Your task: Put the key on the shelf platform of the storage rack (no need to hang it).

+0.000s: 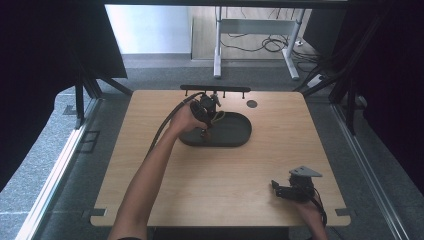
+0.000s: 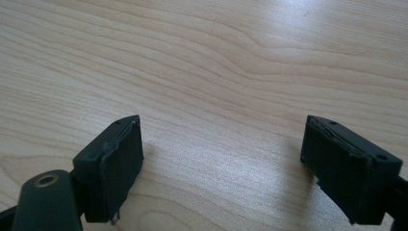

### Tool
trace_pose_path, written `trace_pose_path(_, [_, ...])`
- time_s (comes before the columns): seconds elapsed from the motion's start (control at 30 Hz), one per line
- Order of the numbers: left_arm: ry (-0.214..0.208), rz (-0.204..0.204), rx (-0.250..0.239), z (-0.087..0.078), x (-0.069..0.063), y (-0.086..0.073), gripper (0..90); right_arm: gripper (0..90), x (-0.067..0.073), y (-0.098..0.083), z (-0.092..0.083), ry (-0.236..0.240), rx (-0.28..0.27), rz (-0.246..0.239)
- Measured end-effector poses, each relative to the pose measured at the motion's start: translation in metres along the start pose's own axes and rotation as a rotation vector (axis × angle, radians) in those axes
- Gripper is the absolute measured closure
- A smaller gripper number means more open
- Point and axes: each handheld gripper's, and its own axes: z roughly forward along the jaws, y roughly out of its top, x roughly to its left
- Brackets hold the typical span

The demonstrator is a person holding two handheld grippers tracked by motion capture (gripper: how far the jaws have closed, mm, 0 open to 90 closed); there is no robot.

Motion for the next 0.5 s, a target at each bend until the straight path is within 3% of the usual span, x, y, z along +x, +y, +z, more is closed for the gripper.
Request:
trace_pose_path(0.23, [-0.001, -0.035, 0.029, 0.021, 0.002, -0.009, 66.5, 15.0, 0.0, 0.0, 0.0, -0.002, 0.001, 0.003])
trace_pose_path(0.5, [0.029, -0.034, 0.033, 0.025, 0.002, -0.013, 59.5, 15.0, 0.0, 0.0, 0.0, -0.002, 0.001, 0.0])
